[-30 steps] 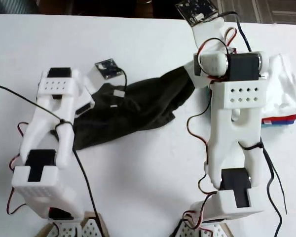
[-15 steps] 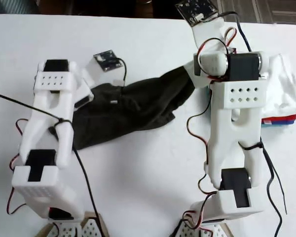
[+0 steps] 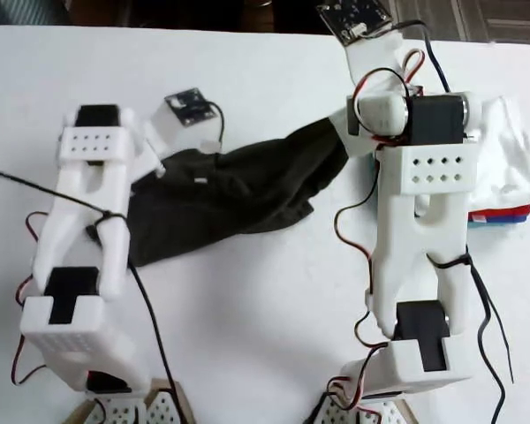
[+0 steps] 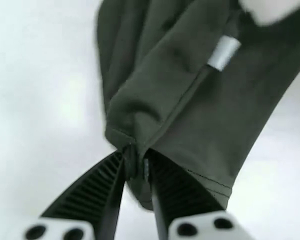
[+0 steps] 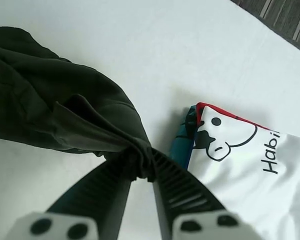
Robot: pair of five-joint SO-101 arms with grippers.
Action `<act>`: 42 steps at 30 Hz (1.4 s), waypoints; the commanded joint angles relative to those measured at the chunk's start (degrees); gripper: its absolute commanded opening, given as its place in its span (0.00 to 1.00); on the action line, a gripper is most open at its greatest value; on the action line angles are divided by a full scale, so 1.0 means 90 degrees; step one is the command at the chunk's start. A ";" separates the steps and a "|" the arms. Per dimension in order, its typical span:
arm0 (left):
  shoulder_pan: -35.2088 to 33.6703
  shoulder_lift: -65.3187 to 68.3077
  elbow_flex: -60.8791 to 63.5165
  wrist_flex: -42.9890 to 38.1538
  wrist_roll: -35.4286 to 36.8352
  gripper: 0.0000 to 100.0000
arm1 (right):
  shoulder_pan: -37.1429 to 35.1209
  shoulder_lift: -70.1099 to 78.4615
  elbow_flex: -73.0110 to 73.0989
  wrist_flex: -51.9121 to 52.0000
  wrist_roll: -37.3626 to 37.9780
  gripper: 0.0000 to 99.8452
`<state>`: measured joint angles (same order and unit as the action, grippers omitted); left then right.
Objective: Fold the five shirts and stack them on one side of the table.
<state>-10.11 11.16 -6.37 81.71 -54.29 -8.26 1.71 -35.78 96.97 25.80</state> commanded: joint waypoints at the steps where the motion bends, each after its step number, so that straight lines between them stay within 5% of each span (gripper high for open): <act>1: -0.0440 -0.0117 -0.0952 0.0498 0.0078 0.03 | 0.0054 -0.0347 -0.0381 -0.0093 -0.0088 0.02; 9: -0.1241 -0.0117 -0.3258 0.2247 0.0078 0.03 | -0.0024 -0.0327 -0.0713 -0.0679 0.0410 0.02; 19: -0.1573 -0.1387 -0.3990 0.2286 0.0264 0.03 | -0.0015 -0.0386 -0.0860 -0.2173 0.0400 0.02; 42: -0.1748 -0.4142 -0.4039 0.2247 0.0713 0.03 | 0.0435 -0.0386 -0.6291 0.0044 0.1016 0.02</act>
<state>-25.32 -23.21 -40.84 101.41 -48.31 -5.10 1.19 -88.26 96.97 34.51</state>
